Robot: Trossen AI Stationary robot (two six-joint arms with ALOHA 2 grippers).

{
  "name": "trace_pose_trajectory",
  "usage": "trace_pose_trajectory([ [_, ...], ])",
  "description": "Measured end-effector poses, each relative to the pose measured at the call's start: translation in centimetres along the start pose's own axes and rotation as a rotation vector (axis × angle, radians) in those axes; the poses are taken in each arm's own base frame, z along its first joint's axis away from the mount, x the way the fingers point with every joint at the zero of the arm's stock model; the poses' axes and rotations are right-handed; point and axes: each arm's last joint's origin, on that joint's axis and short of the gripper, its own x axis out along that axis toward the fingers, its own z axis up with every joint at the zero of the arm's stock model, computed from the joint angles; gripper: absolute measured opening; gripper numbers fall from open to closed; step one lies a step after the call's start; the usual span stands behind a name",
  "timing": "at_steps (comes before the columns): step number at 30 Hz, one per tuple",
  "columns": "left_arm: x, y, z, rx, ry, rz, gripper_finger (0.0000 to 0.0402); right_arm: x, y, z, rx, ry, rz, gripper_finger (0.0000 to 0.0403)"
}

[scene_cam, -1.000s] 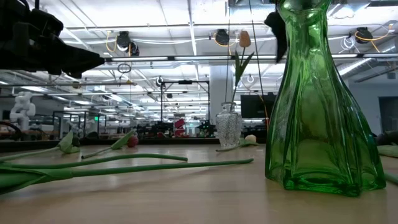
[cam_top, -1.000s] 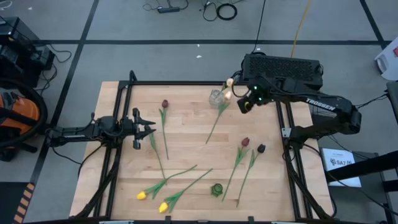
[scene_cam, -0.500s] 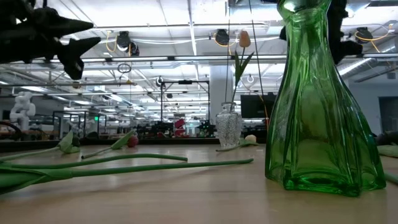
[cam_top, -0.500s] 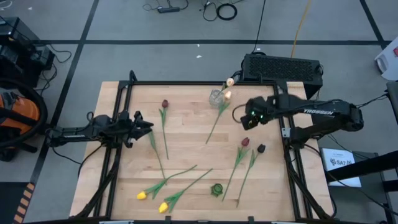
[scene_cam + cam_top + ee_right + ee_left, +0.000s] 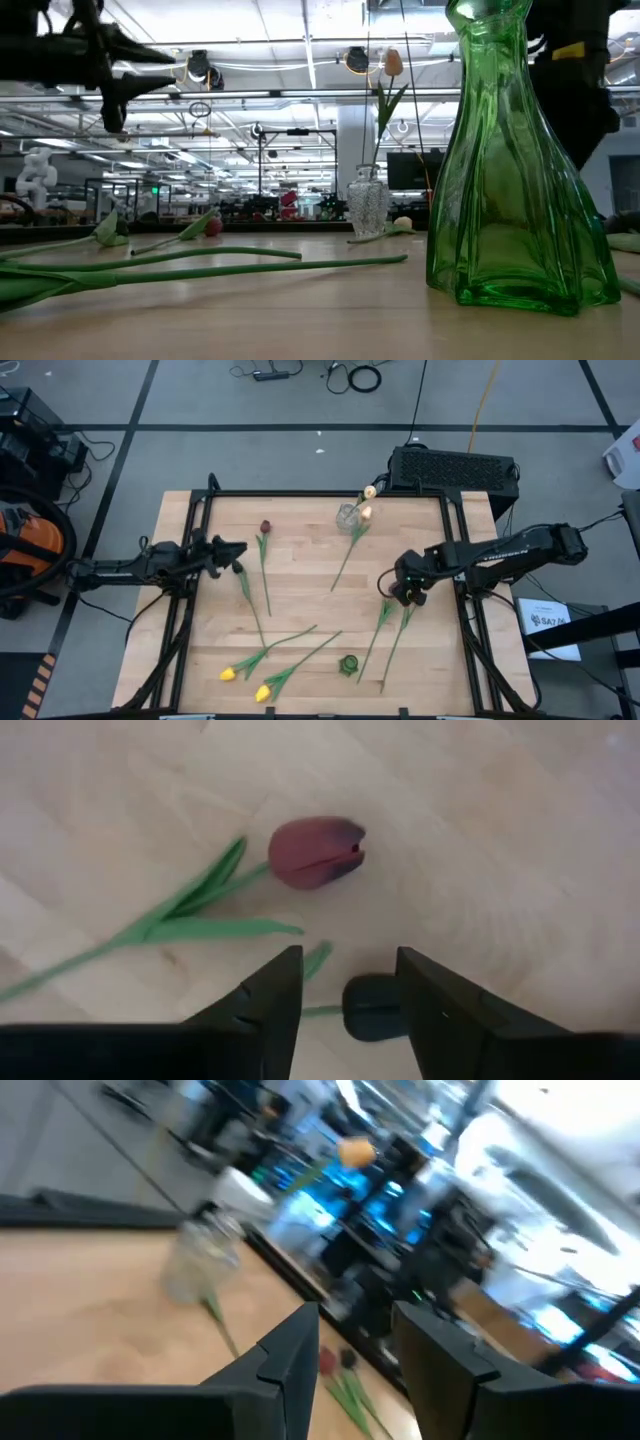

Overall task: Sort flowers into vase by color
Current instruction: Put the left black tulip into the green flower vase

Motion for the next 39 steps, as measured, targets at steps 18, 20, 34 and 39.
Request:
trace_pose_trajectory([
  [18, 8.0, -4.1, 1.3, -0.311, 0.501, 0.829, 0.0134, -3.7, -1.8, -1.2, -0.055, -0.165, 0.154, 0.0148],
  [20, 7.7, -3.7, 0.5, -0.427, 0.591, 0.955, 0.0134, -3.9, -1.9, -1.3, -0.043, -0.173, 0.165, 0.0148],
  [34, 8.6, -1.8, -4.2, -0.552, 0.826, 1.35, 0.0135, -4.2, -2.1, -1.4, 0.066, -0.192, 0.179, 0.0148],
  [39, 9.3, -1.2, -5.5, -0.545, 0.899, 1.37, 0.0134, -4.2, -2.0, -1.3, 0.124, -0.191, 0.192, 0.0148],
])
